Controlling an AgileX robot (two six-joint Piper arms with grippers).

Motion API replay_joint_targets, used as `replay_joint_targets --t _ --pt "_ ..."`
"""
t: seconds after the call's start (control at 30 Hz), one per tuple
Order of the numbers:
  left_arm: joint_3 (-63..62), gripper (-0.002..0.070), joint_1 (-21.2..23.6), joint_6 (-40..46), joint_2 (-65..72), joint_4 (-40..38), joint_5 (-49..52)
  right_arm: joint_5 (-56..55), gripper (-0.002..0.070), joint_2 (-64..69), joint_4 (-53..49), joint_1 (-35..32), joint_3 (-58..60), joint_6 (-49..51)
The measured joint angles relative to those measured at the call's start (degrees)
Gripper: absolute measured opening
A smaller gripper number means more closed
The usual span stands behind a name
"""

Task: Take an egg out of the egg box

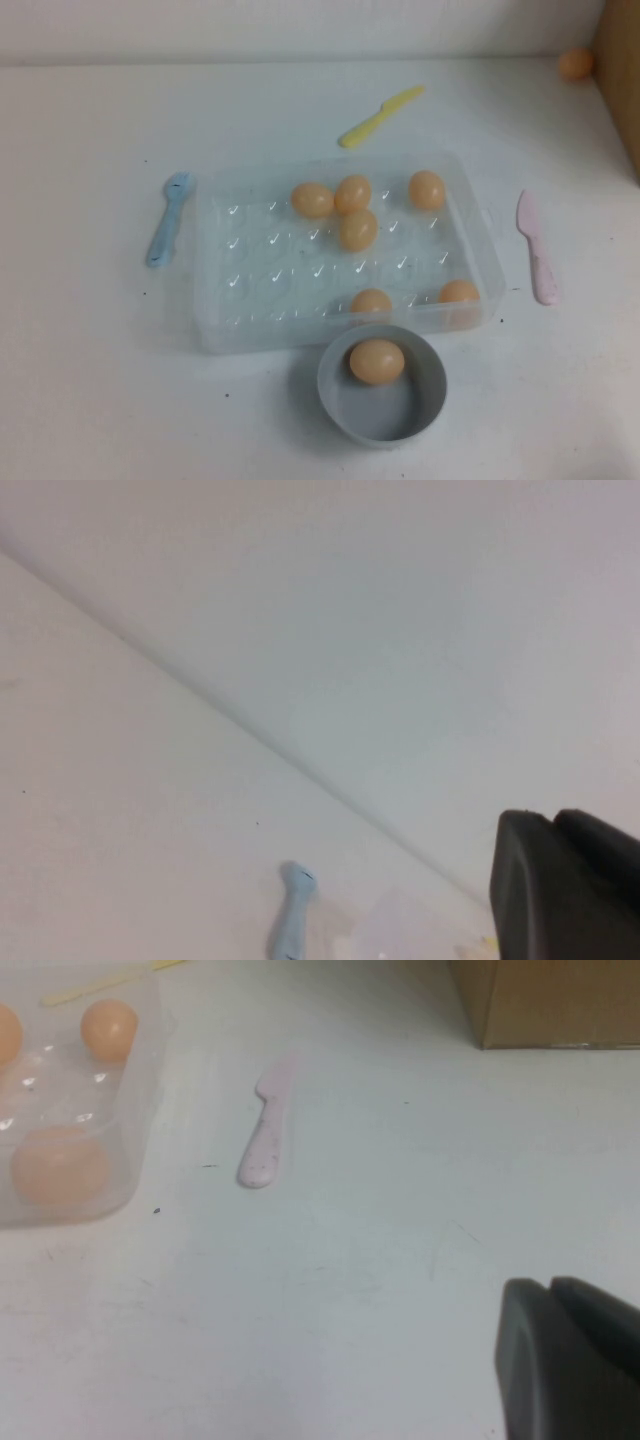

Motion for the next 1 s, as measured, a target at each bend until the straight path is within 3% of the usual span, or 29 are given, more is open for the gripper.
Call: replay_joint_targets --t 0.13,0.33,0.63,0.8,0.9,1.0 --pt "-0.1 -0.0004 0.0 -1.1 0.0 -0.2 2.4 0.0 -0.0017 0.0 0.0 0.0 0.0 0.0" --pt "-10.3 -0.0004 0.0 2.6 6.2 3.8 20.6 0.0 -0.0017 0.0 0.0 0.0 0.0 0.0" --pt "-38.1 -0.0004 0.1 23.8 35.1 8.1 50.7 0.0 -0.0017 0.0 0.0 0.0 0.0 0.0" --pt "-49.3 -0.0004 -0.4 29.5 49.2 9.1 54.6 0.0 -0.0017 0.0 0.0 0.0 0.0 0.0" --pt "-54.1 -0.0004 -3.9 30.2 56.1 11.8 53.6 0.0 -0.0017 0.0 0.0 0.0 0.0 0.0" --pt "-58.4 -0.0004 -10.3 30.0 63.1 14.4 51.8 0.0 -0.0017 0.0 0.0 0.0 0.0 0.0"
